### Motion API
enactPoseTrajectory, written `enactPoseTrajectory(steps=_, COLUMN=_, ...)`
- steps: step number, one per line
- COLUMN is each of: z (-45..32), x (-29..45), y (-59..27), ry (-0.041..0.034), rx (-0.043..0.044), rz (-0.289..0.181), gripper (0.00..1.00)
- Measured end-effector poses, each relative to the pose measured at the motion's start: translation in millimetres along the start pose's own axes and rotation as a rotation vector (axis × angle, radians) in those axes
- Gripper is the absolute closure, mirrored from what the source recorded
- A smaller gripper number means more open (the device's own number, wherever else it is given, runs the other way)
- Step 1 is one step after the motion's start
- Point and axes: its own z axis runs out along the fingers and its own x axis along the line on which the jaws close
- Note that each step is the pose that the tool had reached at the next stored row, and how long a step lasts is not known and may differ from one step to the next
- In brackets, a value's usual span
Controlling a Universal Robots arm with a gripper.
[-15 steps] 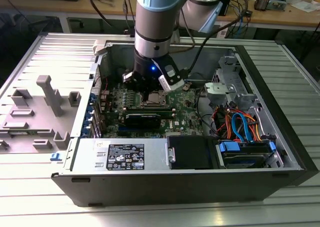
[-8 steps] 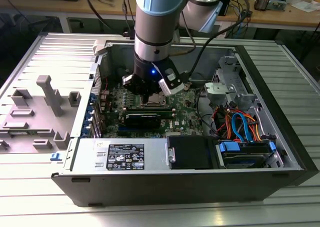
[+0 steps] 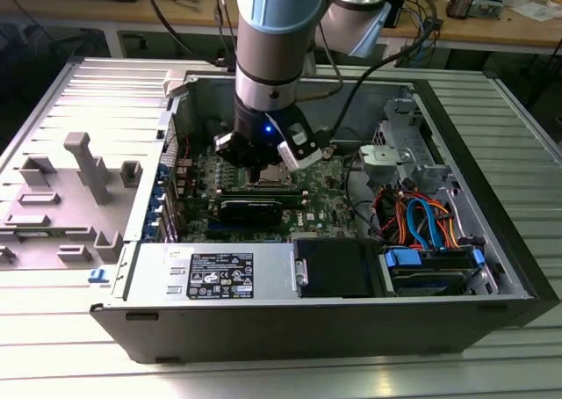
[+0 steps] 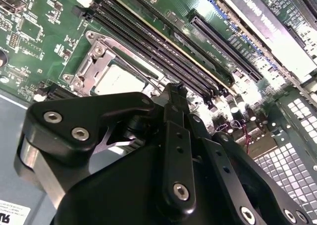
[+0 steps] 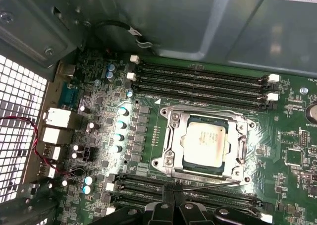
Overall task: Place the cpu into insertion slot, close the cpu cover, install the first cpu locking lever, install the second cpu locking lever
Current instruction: 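Install the second cpu locking lever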
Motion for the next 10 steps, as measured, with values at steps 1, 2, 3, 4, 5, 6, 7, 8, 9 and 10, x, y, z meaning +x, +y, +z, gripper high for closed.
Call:
enactPoseTrajectory(steps=1, z=0.6, x=0.5, y=0.0, ry=0.0000, rx=-0.0002, rz=0.000, gripper=0.89)
enactPoseTrajectory(steps=2, z=1.3, x=0.7, y=0.0, ry=0.0002, rx=-0.0003, rz=0.000, gripper=0.89)
enactPoseTrajectory(steps=3, z=1.9, x=0.9, y=-0.1, ry=0.0004, rx=-0.0004, rz=0.000, gripper=0.89)
enactPoseTrajectory(steps=4, z=2.4, x=1.1, y=-0.2, ry=0.0005, rx=-0.0009, rz=0.000, gripper=0.89)
enactPoseTrajectory(steps=5, z=2.7, x=1.3, y=-0.2, ry=0.0008, rx=-0.0016, rz=0.000, gripper=0.89)
enactPoseTrajectory(steps=6, z=3.1, x=1.5, y=-0.2, ry=0.0012, rx=-0.0028, rz=0.000, gripper=0.89)
enactPoseTrajectory(steps=7, z=3.6, x=1.7, y=-0.2, ry=0.0015, rx=-0.0036, rz=0.000, gripper=0.89)
enactPoseTrajectory(steps=8, z=4.0, x=1.9, y=-0.2, ry=0.0017, rx=-0.0041, rz=0.000, gripper=0.89)
enactPoseTrajectory(steps=9, z=4.4, x=2.3, y=-0.2, ry=0.0020, rx=-0.0048, rz=0.000, gripper=0.89)
enactPoseTrajectory(steps=10, z=5.2, x=3.1, y=-0.2, ry=0.0022, rx=-0.0062, rz=0.000, gripper=0.89)
